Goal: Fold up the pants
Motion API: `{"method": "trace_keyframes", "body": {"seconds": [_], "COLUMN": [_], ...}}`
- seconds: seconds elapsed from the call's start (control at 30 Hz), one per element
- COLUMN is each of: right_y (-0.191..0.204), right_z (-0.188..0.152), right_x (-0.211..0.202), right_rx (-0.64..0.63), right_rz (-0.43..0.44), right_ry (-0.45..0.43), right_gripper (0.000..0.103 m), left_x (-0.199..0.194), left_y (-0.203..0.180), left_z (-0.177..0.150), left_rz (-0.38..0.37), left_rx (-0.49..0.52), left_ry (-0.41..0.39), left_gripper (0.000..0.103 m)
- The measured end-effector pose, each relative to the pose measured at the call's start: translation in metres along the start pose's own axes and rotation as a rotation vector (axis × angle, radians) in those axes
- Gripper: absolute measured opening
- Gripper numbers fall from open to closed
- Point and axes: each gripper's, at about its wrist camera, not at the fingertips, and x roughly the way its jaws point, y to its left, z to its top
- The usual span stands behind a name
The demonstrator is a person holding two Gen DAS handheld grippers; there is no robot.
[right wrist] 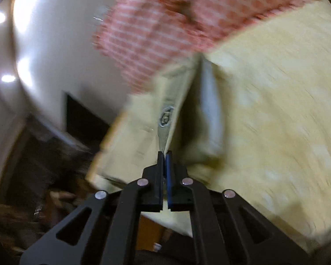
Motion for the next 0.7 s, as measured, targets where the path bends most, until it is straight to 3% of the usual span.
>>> {"method": "trace_keyframes", "body": {"seconds": [0.07,0.17,0.3,0.4,0.47,0.5,0.57,0.6,0.7], "right_y": [-0.001,0.020,0.065,0.051,0.024,0.022,0.029,0.035,0.051], "right_z": [-0.004,-0.001,0.006,0.019,0.017,0.018,0.021,0.022,0.048], "right_x": [0.000,-0.002,-0.020,0.003,0.013,0.010,-0.003,-0.010,-0.012], "right_rx": [0.021,-0.056,-0.240,-0.242,-0.149,-0.132,-0.146,-0.167,-0.220], "right_rz": [-0.017,-0.146,-0.282,-0.365,-0.343,-0.327,-0.355,-0.383,-0.310], "right_ry": [0.004,0.003,-0.148,-0.075,-0.005,-0.018,-0.052,-0.084,-0.118], "right_gripper": [0.001,0.001,0.001,0.002,0.006,0.011,0.039,0.043,0.047], "left_x": [0.001,0.002,0.006,0.014,0.016,0.016,0.018,0.021,0.024], "left_y": [0.008,0.026,0.052,0.054,0.049,0.044,0.035,0.026,0.008], "left_z": [0.003,0.011,0.022,0.024,0.021,0.018,0.014,0.012,0.007], "left_rz": [0.006,0.027,0.046,0.034,0.006,-0.025,-0.071,-0.093,-0.118], "left_rx": [-0.014,-0.047,-0.101,-0.099,-0.075,-0.050,-0.008,0.028,0.110], "left_ry": [0.002,-0.007,-0.017,0.005,0.016,0.024,0.039,0.052,0.063], "left_gripper": [0.076,0.077,0.079,0.079,0.079,0.079,0.080,0.080,0.080]}}
